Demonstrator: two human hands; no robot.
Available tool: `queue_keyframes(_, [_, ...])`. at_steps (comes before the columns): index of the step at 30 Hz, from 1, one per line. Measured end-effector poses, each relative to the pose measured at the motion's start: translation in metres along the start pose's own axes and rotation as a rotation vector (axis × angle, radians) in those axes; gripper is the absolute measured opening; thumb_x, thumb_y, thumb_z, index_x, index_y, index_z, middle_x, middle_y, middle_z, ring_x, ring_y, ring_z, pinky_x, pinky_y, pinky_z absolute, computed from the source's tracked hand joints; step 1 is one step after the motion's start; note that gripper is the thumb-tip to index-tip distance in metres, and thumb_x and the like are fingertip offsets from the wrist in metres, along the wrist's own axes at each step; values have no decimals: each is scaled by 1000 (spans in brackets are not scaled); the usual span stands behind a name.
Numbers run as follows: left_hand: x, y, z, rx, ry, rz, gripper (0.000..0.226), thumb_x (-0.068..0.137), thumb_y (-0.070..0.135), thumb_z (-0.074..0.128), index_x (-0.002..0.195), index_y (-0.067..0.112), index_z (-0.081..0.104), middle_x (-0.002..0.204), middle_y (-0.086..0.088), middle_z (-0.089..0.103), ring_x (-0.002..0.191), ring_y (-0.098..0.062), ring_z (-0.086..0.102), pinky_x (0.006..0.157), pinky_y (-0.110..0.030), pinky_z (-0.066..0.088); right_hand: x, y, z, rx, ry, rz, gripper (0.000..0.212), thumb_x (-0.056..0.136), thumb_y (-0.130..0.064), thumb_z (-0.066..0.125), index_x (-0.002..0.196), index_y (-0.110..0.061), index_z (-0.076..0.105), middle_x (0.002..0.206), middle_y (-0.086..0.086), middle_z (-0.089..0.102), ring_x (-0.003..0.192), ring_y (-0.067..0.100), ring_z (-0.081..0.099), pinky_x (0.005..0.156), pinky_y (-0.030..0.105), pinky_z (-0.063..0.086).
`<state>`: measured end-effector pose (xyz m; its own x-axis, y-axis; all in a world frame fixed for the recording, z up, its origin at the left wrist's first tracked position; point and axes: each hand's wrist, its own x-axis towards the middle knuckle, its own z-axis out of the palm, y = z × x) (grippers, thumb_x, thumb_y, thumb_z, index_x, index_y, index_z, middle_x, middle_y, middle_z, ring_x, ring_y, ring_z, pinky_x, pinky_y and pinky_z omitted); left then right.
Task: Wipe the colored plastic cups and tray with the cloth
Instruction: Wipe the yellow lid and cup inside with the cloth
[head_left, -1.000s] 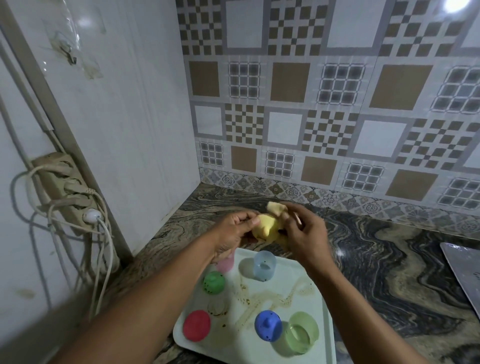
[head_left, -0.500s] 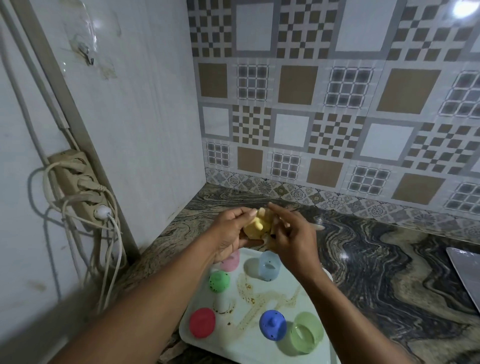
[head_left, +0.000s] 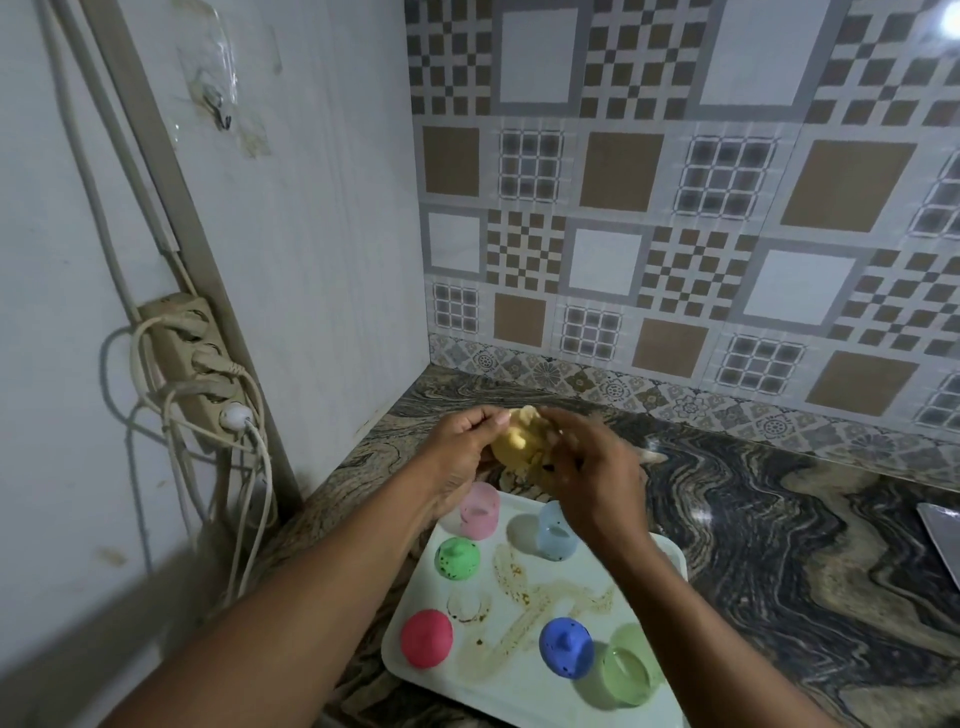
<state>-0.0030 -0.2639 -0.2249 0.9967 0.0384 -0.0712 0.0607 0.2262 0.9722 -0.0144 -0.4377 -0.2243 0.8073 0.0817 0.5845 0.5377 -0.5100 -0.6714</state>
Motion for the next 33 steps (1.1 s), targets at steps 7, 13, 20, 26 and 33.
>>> queue_keyframes(7, [-3,-12,-15,-71,136,-38,14,99,16,59,96,13,72,96,-10,72,92,-25,63,93,-45,50,-12,6,13,152,-17,209,28,95,-13,62,113,-29,76,91,-13,75,80,4,70,72,42,60])
queue_keyframes(13, [1,3,-8,-206,227,-54,11,100,15,57,95,14,67,101,-11,65,92,-23,57,71,-31,46,-18,0,38,39,27,-92,30,93,-7,62,118,-15,74,99,-3,65,83,16,65,68,37,56])
queue_keyframes(20, [-6,16,-29,-285,273,-65,7,99,15,59,95,12,62,96,-10,66,80,-20,61,52,-24,45,-29,6,38,-9,157,6,37,88,5,66,116,-17,74,93,0,63,75,4,53,71,12,46])
queue_keyframes(26, [-8,18,-30,-315,264,-106,13,99,17,60,104,7,67,96,-14,68,78,-21,64,54,-27,54,-23,-20,64,-36,31,-184,35,90,6,63,119,-11,73,99,1,64,83,15,61,67,29,51])
queue_keyframes(33, [-20,19,-54,-379,169,-99,9,99,10,59,103,4,63,102,-18,71,87,-28,71,69,-36,59,-23,-27,63,136,262,109,32,94,-1,61,119,-18,71,103,-4,67,89,9,62,75,16,46])
